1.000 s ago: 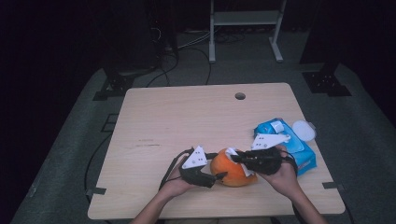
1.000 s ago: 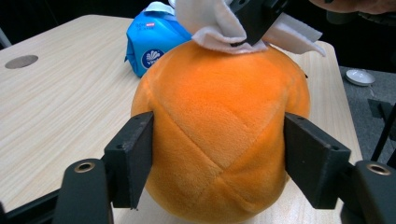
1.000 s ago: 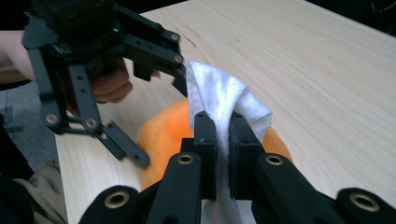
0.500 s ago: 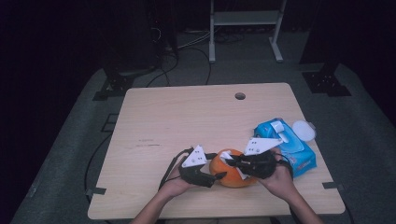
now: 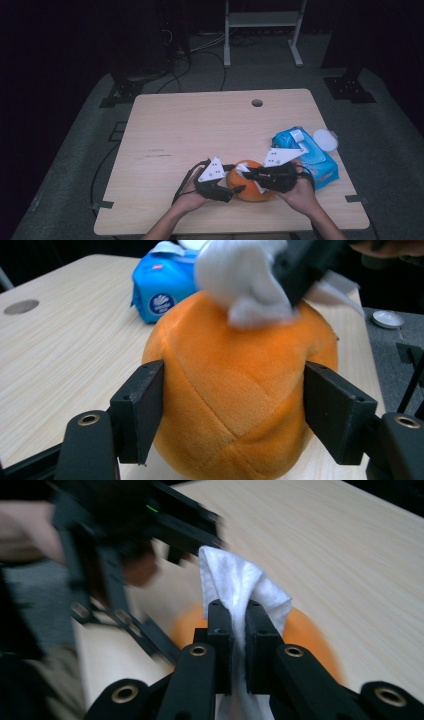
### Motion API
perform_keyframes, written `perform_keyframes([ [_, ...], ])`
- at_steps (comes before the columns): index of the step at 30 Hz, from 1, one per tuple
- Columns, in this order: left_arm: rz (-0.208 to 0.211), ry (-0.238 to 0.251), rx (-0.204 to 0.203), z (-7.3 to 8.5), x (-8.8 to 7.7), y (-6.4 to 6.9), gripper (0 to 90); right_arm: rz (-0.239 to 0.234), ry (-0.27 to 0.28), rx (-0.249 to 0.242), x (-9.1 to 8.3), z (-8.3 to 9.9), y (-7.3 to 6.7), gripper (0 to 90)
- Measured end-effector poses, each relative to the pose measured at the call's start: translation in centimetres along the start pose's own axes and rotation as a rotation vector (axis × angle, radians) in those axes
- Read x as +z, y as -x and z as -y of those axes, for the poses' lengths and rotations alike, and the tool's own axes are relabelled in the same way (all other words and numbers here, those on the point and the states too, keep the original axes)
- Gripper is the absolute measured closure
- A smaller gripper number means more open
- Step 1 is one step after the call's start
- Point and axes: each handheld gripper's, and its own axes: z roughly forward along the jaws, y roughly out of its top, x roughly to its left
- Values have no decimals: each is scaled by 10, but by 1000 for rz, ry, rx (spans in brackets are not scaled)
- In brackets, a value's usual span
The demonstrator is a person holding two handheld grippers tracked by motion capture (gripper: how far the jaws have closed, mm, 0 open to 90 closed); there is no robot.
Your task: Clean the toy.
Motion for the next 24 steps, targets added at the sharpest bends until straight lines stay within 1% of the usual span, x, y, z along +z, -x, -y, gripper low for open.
perform_keyframes([
  [2,-4,-10,30,0,1,3,290,-5,-17,-37,5,-4,-7,831],
  [3,-1,-8,28,1,0,2,291,4,-25,-49,6,-4,-8,831],
  [5,2,-6,19,2,-1,0,290,18,-19,-37,3,-3,-3,831],
  [6,2,-5,16,3,-2,-1,288,37,-24,-31,0,-2,2,832],
  [7,4,0,9,3,-1,-2,279,68,-32,-19,-3,1,9,832],
  [8,4,0,-4,4,-2,-2,268,71,-32,2,-6,4,14,831],
  [9,5,9,-37,4,-1,-4,236,56,-30,38,-9,8,20,832],
  [10,5,4,-72,3,0,-6,190,52,-25,63,-12,12,26,831],
  [11,5,-4,-93,4,1,-8,155,57,-25,72,-13,14,28,832],
  [12,9,-7,-127,5,2,-10,125,57,-25,76,-14,15,29,832],
  [14,39,1,-204,7,4,-13,114,51,-24,80,-16,15,30,831],
  [15,61,8,-230,8,6,-13,122,52,-24,78,-15,14,29,831],
  [16,64,10,-237,8,7,-11,141,46,-27,74,-14,14,28,831],
  [19,52,-1,-211,7,5,-9,207,38,-28,49,-9,9,18,831],
  [20,44,0,-202,7,4,-8,226,30,-23,41,-8,7,15,831],
  [22,42,-5,-176,7,5,-8,247,-16,-10,35,-4,4,8,831],
  [23,38,-11,-162,7,5,-8,253,-26,-15,23,-1,2,4,831],
  [24,37,-11,-151,8,5,-8,257,-19,-26,-1,0,0,2,831],
])
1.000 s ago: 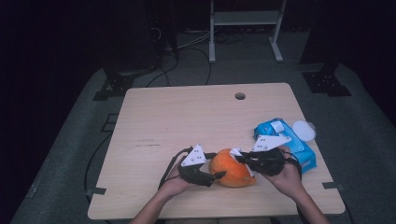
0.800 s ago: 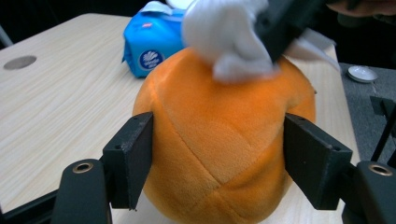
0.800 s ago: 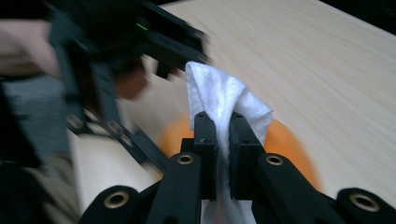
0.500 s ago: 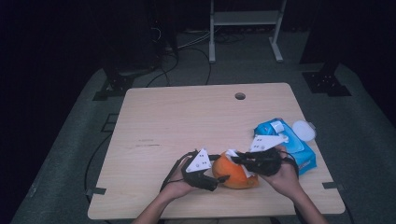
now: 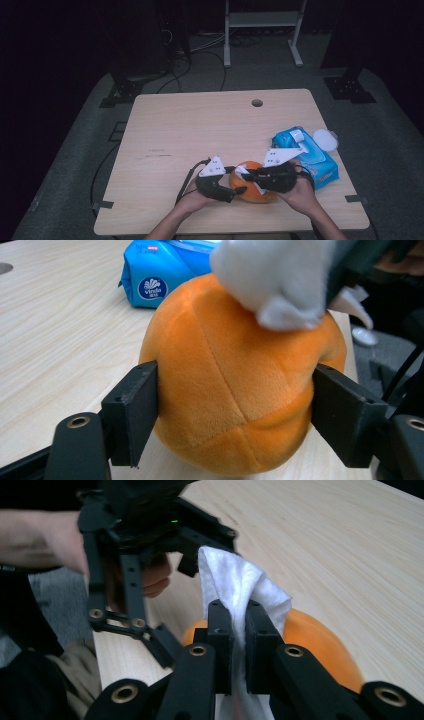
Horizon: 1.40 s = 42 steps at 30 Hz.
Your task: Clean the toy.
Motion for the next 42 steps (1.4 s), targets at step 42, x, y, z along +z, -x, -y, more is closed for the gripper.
perform_keyframes([
  [42,-35,58,21,1,-10,-15,236,57,24,94,5,11,19,832],
])
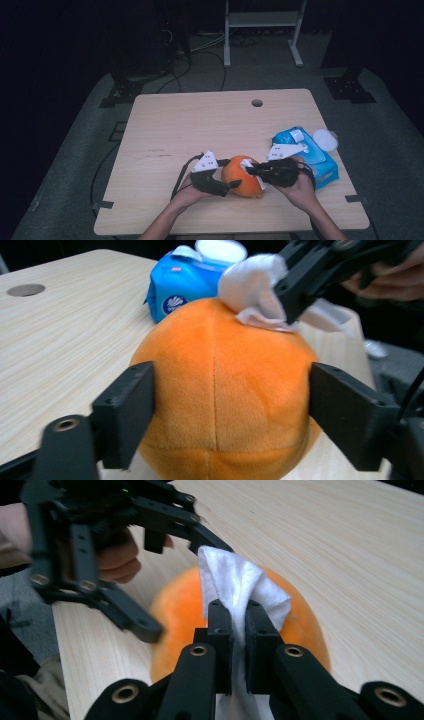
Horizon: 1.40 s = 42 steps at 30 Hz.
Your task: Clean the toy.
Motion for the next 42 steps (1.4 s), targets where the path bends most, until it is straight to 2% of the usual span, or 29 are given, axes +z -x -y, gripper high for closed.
perform_keyframes([
  [3,-17,-12,68,-2,0,6,274,-27,-6,-42,6,-7,-13,832],
  [6,-14,-21,136,-1,1,11,295,-32,-14,-82,10,-13,-23,832],
  [9,-10,-24,139,2,-1,8,308,-10,-13,-85,9,-13,-20,832],
  [14,-6,-30,120,6,-4,2,300,15,-2,3,0,-5,4,832],
  [16,2,-32,89,5,-5,-1,257,15,-8,26,-2,0,10,832],
  [18,14,-32,32,2,-3,-2,183,12,-11,31,0,2,9,831],
  [20,29,-20,-16,1,-1,-2,146,16,-16,14,1,0,4,832],
  [21,25,-22,-14,1,0,-1,142,7,-13,2,2,-2,0,832],
  [23,19,-32,20,2,0,0,172,-11,-13,-25,5,-4,-7,831],
  [25,14,-41,28,4,0,0,207,-24,-17,-47,9,-6,-15,831],
  [27,10,-53,38,5,-2,-1,224,-20,-29,-64,12,-8,-18,831],
  [29,5,-62,47,7,-4,-1,236,-24,-31,-57,12,-7,-15,831],
  [31,3,-67,49,9,-5,-3,240,-9,-34,-61,11,-6,-12,832],
  [34,6,-76,41,11,-6,-6,238,13,-38,-43,8,-1,-4,832],
  [37,10,-71,36,7,-6,-5,182,17,-41,-22,7,5,0,832],
  [39,4,-68,45,4,-4,-2,132,22,-43,-27,8,6,-1,831],
  [42,1,-75,72,3,-2,1,126,27,-43,-44,10,3,-6,831],
])
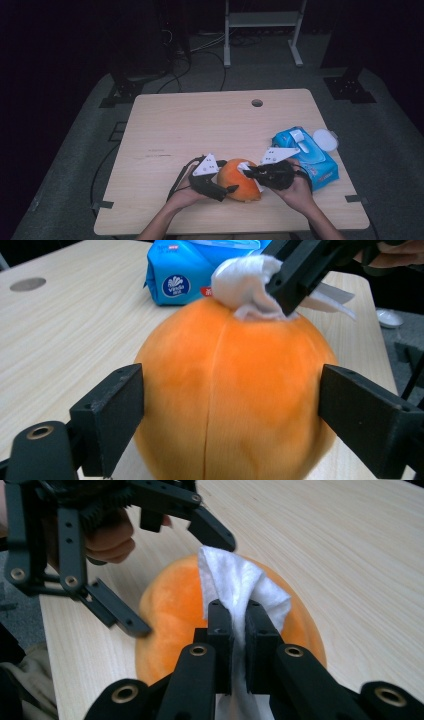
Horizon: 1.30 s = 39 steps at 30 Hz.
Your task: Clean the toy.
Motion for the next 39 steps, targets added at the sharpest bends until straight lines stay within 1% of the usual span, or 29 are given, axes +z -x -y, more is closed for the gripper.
perform_keyframes([
  [2,4,-9,12,3,-1,-2,189,-10,3,-19,0,-2,-4,831],
  [3,5,-16,11,5,-3,-4,205,-17,3,-23,0,-2,-5,831],
  [5,5,-33,-4,8,-5,-8,233,-23,2,-21,0,-2,-3,831],
  [8,16,-44,-35,14,-9,-15,243,9,-15,-8,-1,2,5,831],
  [9,22,-41,-37,15,-10,-16,239,9,-18,12,-1,5,8,831],
  [10,29,-33,-34,13,-10,-16,217,6,-18,25,-1,7,11,831],
  [11,29,-15,-27,10,-10,-14,179,2,-18,32,-1,8,12,831],
  [12,30,11,-18,7,-10,-12,147,6,-18,30,0,8,11,831],
  [13,33,32,-20,5,-9,-10,129,6,-16,27,0,8,9,831],
  [14,33,27,-15,3,-7,-8,130,-11,-9,28,1,6,7,831],
  [15,24,7,8,2,-5,-6,133,-30,-1,21,1,5,4,830],
  [16,18,-8,29,3,-4,-6,152,-40,0,3,2,3,1,830],
  [17,21,-10,25,4,-5,-6,165,-48,0,-13,3,2,-2,830],
  [19,18,-20,15,7,-7,-9,198,-49,-3,-20,3,1,-3,830],
  [20,15,-26,10,9,-8,-11,206,-48,-2,-15,3,2,-2,830],
  [22,16,-35,-13,13,-11,-17,220,-26,-13,-7,2,4,3,830],
  [23,18,-33,-28,15,-13,-19,224,-11,-18,-1,2,7,7,830],
  [25,27,-27,-46,20,-15,-24,225,1,-20,35,0,13,16,830],
  [26,34,-21,-57,21,-15,-25,224,9,-25,42,0,16,18,830],
  [27,37,-18,-64,22,-14,-25,221,6,-25,49,-1,18,19,830],
  [28,37,-21,-59,22,-13,-25,215,0,-20,51,0,18,18,830],
  [30,33,-21,-54,22,-13,-24,204,-12,-11,32,0,14,12,830],
  [33,33,-19,-52,22,-13,-23,203,-79,15,19,1,8,2,830],
  [34,34,-20,-50,22,-13,-23,203,-86,15,10,2,8,0,830],
  [36,39,-19,-49,23,-14,-24,206,-82,7,-8,3,7,-2,830],
  [38,42,-23,-54,23,-15,-25,215,-79,7,10,2,9,3,830],
  [39,42,-23,-59,23,-15,-26,224,-64,5,22,1,12,8,830],
])
